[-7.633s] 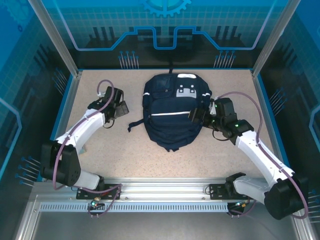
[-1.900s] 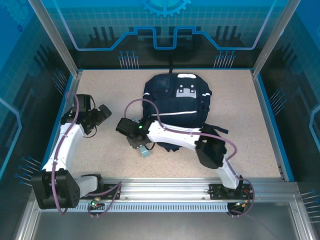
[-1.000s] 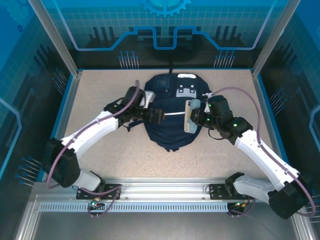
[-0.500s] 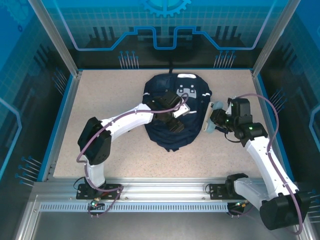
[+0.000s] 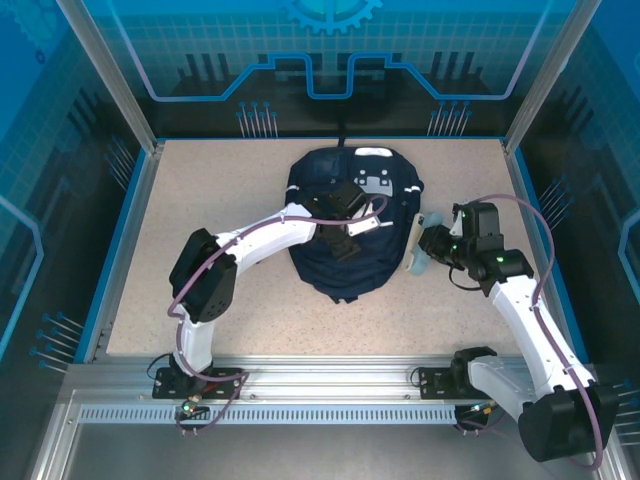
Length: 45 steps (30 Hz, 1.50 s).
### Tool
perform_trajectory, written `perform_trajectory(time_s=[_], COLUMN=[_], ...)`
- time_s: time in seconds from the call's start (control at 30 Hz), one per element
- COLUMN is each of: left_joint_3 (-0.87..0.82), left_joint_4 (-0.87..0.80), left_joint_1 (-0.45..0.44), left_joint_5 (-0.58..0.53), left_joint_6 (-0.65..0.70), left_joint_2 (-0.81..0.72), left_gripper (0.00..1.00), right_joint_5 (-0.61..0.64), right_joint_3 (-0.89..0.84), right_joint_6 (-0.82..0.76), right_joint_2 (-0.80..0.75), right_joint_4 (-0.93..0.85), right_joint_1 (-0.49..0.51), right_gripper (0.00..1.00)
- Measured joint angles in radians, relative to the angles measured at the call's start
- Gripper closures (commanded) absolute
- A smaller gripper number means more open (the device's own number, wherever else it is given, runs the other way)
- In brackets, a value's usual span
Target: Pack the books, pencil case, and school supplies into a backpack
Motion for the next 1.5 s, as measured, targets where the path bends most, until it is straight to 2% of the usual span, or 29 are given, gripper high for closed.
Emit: perform_trajectory(time_s=[0.2, 0.57, 0.73, 0.87, 0.93, 1.03, 1.37, 1.5], left_joint_3=[0.006, -0.02, -0.038, -0.084, -0.101, -0.111, -0.145, -0.196], left_joint_4=[0.011, 0.115, 0.149, 0.198, 0.227, 0.265, 0.396, 0.493], left_joint_1=[-0.006, -0.008, -0.008, -0.009, -0.009, -0.01, -0.017, -0.034], left_joint_5=[-0.043, -0.139, -0.158, -0.175, -0.192, -0.22, -0.255, -0.288], left_joint_6=[0.038, 0.069, 0.071, 0.07, 0.075, 0.083, 0.098, 0.101], left_joint_2=[-0.002, -0.052, -0.053, -0.053, -0.052, -0.047, -0.054, -0.086], left_gripper=[0.51, 0.53, 0.49, 0.38, 0.38, 0.45, 0.8, 0.85], right_joint_5=[-0.004, -0.01, -0.021, -0.027, -0.028, -0.031, -0.096, -0.13], right_joint_3=[-0.002, -0.002, -0.002, -0.002, -0.002, -0.002, -0.029, -0.034], right_joint_6=[0.008, 0.019, 0.024, 0.029, 0.03, 0.034, 0.069, 0.083], right_joint_2=[0.0, 0.0, 0.0, 0.0, 0.0, 0.002, 0.02, 0.021], right_joint_4=[0.001, 0.0, 0.001, 0.008, 0.008, 0.008, 0.052, 0.069], right_joint_1=[0.0, 0.0, 0.0, 0.0, 0.0, 0.0, 0.0, 0.0], right_gripper=[0.78, 0.78, 0.78, 0.78, 0.78, 0.78, 0.78, 0.78])
